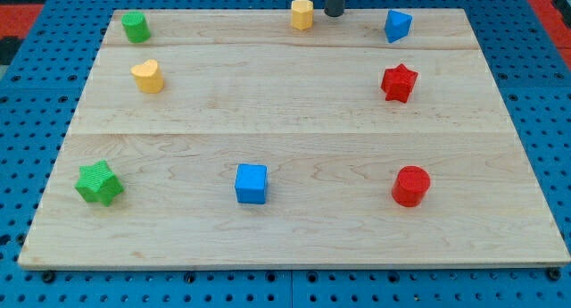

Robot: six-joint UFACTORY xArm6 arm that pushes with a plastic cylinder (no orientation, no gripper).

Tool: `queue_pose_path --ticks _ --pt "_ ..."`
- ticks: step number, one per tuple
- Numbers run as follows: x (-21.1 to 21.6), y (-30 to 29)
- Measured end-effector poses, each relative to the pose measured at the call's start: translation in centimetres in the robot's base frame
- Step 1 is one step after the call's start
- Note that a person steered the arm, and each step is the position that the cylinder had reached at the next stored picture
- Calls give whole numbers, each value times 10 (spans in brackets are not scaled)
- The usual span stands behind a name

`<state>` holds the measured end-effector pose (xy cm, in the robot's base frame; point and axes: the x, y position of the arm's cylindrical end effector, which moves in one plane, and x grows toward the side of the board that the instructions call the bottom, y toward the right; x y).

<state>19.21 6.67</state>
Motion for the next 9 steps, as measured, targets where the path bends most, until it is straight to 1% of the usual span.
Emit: queue_pose_path --ticks 1,2,3,4,5,9 --pt "5 -48" --pt "45 -76" --pt "85 -75" --pt "113 -109" --pt "107 -109" --pt "104 -111"
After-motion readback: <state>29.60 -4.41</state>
